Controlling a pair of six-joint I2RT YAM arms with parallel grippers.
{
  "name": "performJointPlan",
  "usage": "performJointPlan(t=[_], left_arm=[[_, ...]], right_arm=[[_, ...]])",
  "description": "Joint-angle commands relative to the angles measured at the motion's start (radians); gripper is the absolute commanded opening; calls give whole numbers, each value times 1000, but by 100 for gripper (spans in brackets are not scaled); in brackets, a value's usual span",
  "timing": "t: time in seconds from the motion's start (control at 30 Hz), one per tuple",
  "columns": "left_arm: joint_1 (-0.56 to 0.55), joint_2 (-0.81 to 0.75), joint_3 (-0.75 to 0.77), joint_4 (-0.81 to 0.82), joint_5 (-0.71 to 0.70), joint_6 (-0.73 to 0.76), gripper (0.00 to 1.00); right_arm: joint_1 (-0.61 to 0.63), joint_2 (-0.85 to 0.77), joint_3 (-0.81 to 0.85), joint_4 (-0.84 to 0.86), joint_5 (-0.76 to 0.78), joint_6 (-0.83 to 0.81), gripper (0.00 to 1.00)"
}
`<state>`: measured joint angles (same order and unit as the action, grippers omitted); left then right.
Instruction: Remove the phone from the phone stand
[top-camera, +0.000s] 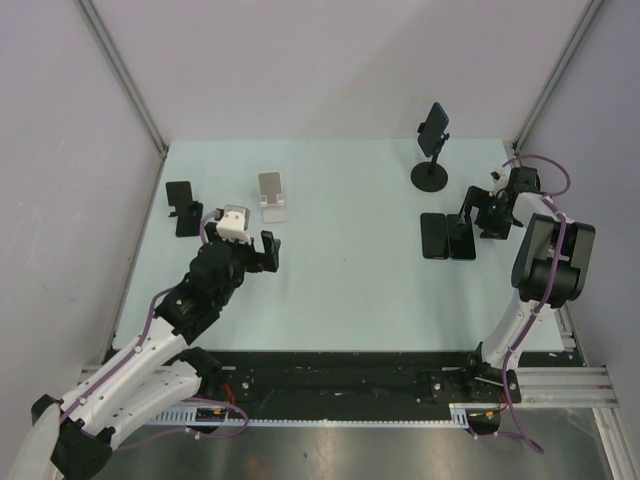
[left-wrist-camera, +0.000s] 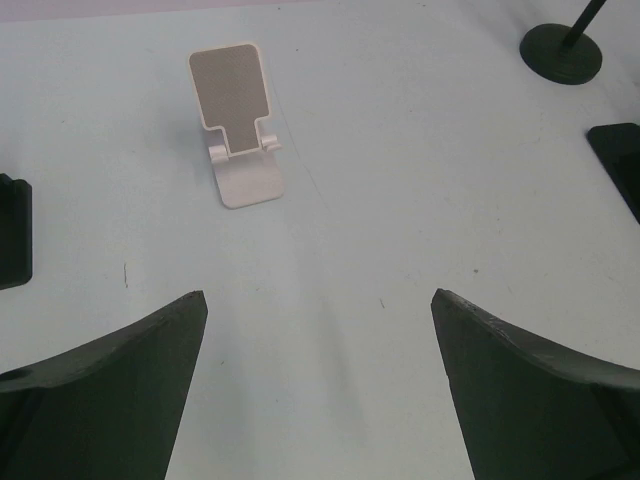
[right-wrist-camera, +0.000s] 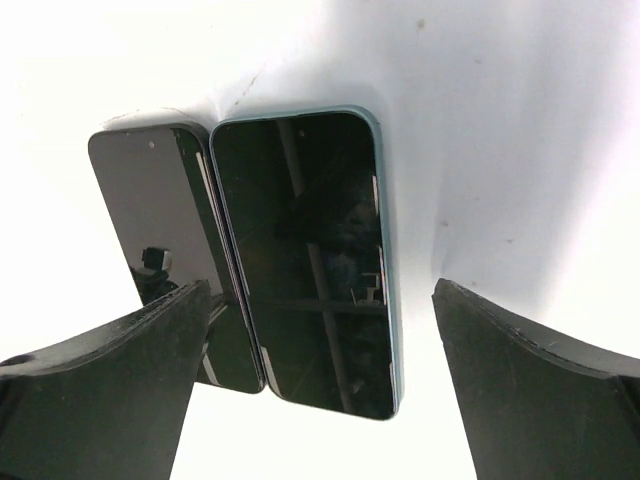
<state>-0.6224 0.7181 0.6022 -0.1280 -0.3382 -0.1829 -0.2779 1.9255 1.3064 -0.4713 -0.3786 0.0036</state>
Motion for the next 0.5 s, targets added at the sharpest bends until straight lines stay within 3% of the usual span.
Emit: performJointPlan(t=[0.0, 0.2, 0.47], left_arm=[[-7, 33, 11, 36, -44, 3, 100], [-5, 110, 80, 5, -79, -19, 100], [7, 378, 255, -41, -128, -43, 100]], right_arm=[[6, -126, 1, -12, 82, 85, 100], [54, -317, -57, 3, 205, 153, 100], [169, -618, -240, 114, 340, 236, 100]])
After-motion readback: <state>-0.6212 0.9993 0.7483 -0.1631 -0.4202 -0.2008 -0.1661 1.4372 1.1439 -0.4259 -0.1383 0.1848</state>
